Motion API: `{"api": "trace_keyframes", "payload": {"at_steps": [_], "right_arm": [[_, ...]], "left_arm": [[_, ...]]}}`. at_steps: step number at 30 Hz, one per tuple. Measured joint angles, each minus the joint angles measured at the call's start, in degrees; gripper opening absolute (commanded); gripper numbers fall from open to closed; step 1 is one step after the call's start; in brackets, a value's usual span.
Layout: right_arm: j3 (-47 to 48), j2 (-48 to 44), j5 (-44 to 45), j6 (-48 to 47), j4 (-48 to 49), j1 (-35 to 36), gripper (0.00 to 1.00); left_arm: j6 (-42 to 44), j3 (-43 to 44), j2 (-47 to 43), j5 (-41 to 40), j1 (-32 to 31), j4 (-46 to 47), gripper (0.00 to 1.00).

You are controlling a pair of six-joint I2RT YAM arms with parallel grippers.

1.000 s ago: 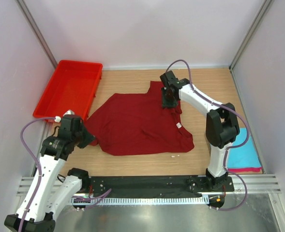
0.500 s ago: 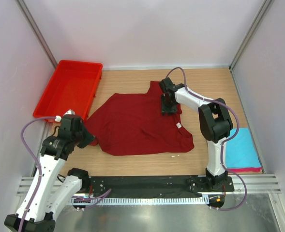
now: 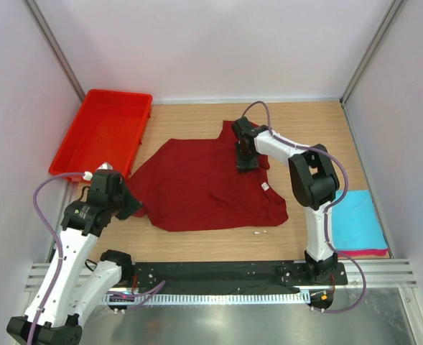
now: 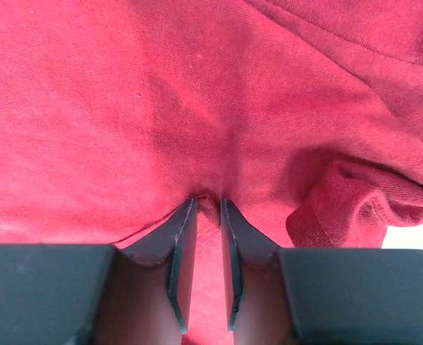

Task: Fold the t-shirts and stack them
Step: Flatten the tshirt out

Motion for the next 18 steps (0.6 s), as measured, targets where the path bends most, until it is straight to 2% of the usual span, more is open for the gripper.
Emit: {"api": "trace_keyframes", "payload": {"at_steps": [4,8,18], "right_arm": [[0.57,0.31,0.81,0.04,-0.52,0.39,0.25],[0.74,0.31,1.88,0.15,-0.98,0.79,0.32],[0.94,0.31,2.23,0.20,-2.03,1.75,0.33]], "left_arm": [[-0.02,-0.15,-0.04,0.02,0.00,0.02,0.00],[-0.02,-0.31,-0.04,0.17,0.02,0.04,0.00],[-0.02,-0.61,-0.55,0.50,0.00,0.04,0.00]]}}
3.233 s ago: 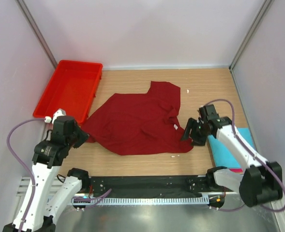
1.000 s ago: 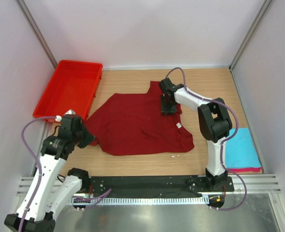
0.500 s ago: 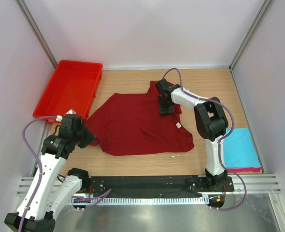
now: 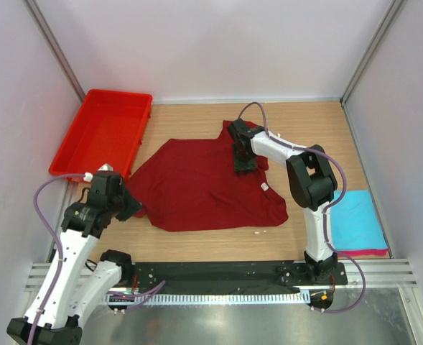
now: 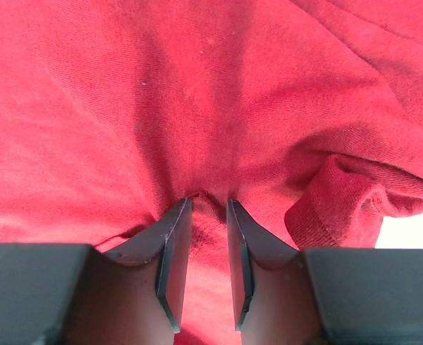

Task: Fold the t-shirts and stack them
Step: Flatten the tshirt out

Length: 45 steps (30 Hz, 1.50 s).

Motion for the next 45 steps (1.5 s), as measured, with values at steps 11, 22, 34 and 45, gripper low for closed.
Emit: {"api": "trace_keyframes", "payload": {"at_steps": [11,22,34,45], "right_arm": [[0.00,-0.20,1.27,0.00,-0.90,0.39,0.33],[0.15,-0.76,1.92,0.13,-2.51,1.90,0.17],[3.41,-3.39,8.04,-0.22,-4.90,1.81,0.01],[-6.32,-24.30,11.21,-0.46,4.17,1.33,0.01]], "left_arm": [[0.02,-0.72,-1.11,0.09,0.00,-0.04,0.00],[0.04,-0.72,-1.05,0.20,0.00,-0.04,0.00],[0.46,-0.70,-1.07,0.20,0.00,-0.02,0.00],[1.90,2.05,-2.14,-1.49,0.00,-0.24,0.00]]}}
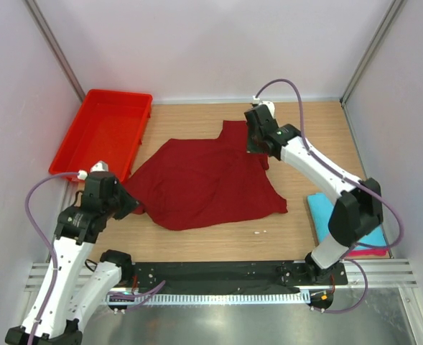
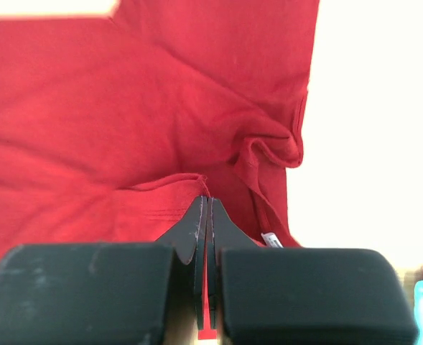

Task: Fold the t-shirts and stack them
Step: Flatten the tshirt out

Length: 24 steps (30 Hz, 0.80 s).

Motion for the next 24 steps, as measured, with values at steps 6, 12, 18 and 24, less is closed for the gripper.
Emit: {"api": "trace_keyframes", "payload": {"at_steps": [6,12,18,24], "right_arm": [[-3.76,-8.79,0.37,0.02,6.29,-0.39,0.01],[-4.96,-13.79,-4.31,0.72,5.95,-1.18,0.01],[-23.30,-23.89,-15.82,6.62,2.12,1.22,0.01],[-40.11,-24.83,-23.87,10.84,-0.02,7.65,0.01]], "left_arm": [[0.98,4.70,1.07,-1.03,0.00,-0.31,0.00],[1.44,7.41,0.24,-1.68,0.00,-0.55,0.00],[1.33,5.64,-4.74,-2.01,0.00,-2.54,0.00],[1.33,3.65,-5.20,-1.92,0.00,-3.37,0.00]]}}
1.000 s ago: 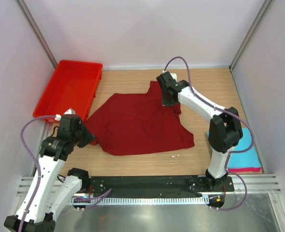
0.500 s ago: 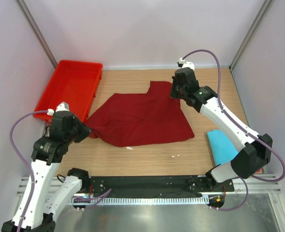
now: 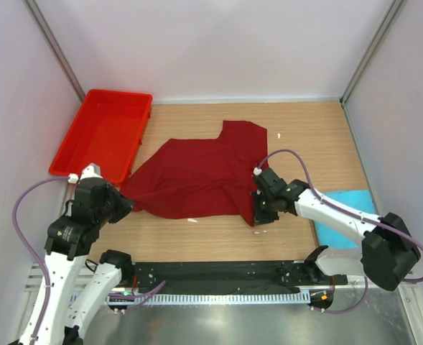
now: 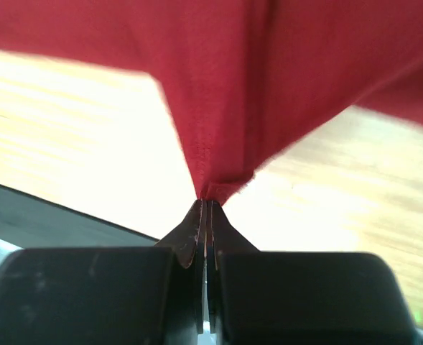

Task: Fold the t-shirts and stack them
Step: Flatten the tshirt out

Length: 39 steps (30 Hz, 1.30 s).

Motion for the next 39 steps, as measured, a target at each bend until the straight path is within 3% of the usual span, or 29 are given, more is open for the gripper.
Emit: {"api": "trace_keyframes", "payload": {"at_steps": [2,6,9,15,29,39], "right_arm": [[-1.57,1.25,-0.48,0.11,-0.28,0.39,0.03],[-0.98,4.96,-0.42,0.26,1.84,0.26,0.25],[-0.09,6.67,-0.52,0.15,3.02,0.26,0.34],[0.37,6.80,-0.42,0.11,3.54,0.26,0.43],[-1.31,7.10,0.37,0.74,2.91,0.26,0.49],[-5.40,7.17,0.57,3.10,4.00,0.26,0.45]], "left_arm": [[0.00,-0.72,0.59,0.07,0.00,0.02,0.00],[-0.24,-2.29,1.70,0.96,0.00,0.09,0.00],[-0.22,-2.69,2.56,1.38,0.00,0.09,0.00],[-0.20,-2.69,2.82,1.40,0.00,0.15,0.00],[-0.20,-2.84,3.04,1.53,0.00,0.52,0.00],[-0.20,-3.10,3.04,1.92,0.00,0.55,0.00]]}}
